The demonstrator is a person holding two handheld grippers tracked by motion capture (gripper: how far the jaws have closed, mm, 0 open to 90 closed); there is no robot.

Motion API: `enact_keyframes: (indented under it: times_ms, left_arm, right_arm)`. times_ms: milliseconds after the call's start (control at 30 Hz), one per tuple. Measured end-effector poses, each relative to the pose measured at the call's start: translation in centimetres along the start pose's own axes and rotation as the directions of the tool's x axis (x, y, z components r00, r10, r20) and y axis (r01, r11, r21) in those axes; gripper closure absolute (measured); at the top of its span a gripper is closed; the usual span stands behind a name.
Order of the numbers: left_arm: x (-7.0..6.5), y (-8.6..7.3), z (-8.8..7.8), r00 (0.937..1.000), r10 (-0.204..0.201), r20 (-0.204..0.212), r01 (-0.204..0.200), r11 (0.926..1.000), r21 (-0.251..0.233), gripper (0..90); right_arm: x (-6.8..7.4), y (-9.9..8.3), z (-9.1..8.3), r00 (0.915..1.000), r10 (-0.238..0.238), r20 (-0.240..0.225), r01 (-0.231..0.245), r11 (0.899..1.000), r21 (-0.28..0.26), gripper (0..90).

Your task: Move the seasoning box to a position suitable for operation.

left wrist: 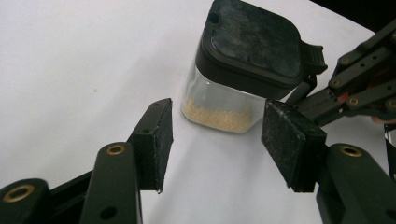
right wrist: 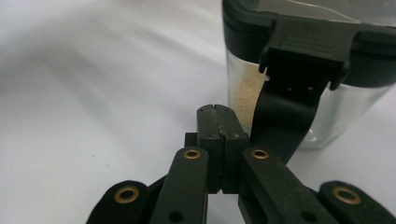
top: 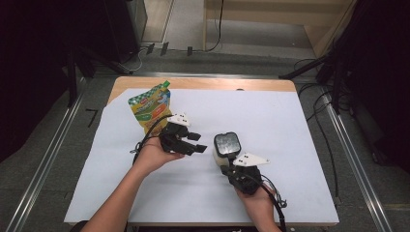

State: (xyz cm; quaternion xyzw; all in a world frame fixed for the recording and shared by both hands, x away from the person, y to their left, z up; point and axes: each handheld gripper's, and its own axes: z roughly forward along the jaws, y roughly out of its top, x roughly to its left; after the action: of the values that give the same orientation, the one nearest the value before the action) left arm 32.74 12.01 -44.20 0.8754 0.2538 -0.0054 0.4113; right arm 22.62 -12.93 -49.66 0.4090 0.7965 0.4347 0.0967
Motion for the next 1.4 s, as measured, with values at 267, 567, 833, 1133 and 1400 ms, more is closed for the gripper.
enact_keyframes:
  times_ms: [267, 567, 833, 1133, 1400]
  left_arm:
    - [-0.2, 0.1, 0.5, 1.0, 0.009, 0.0, -0.009, 1.0, 0.002, 43.5]
    - [-0.3, 0.1, 1.5, 0.9998, 0.013, 0.014, -0.013, 0.9998, 0.016, 43.3]
    - [-0.6, 0.2, 2.1, 0.9996, 0.021, 0.02, -0.022, 0.9995, 0.025, 43.1]
    - [-1.1, 0.3, 2.5, 0.998, 0.031, 0.056, -0.032, 0.9993, 0.018, 40.5]
    - [-1.6, 0.7, 3.1, 0.9954, 0.037, 0.089, -0.038, 0.9992, 0.009, 35.3]
  right_arm:
    - [-1.4, -0.2, -0.9, 0.9989, 0.035, 0.031, -0.035, 0.999, -0.003, 90.0]
    - [-3.0, -0.4, -2.0, 0.9964, 0.061, 0.059, -0.061, 0.998, -0.007, 90.0]
    - [-4.9, -0.5, -3.3, 0.9912, 0.103, 0.083, -0.103, 0.995, -0.006, 90.0]
    - [-7.2, -0.1, -3.8, 0.9895, 0.107, 0.097, -0.109, 0.994, 0.016, 90.0]
    - [-9.5, 0.6, -3.6, 0.989, 0.121, 0.085, -0.123, 0.992, 0.023, 90.0]
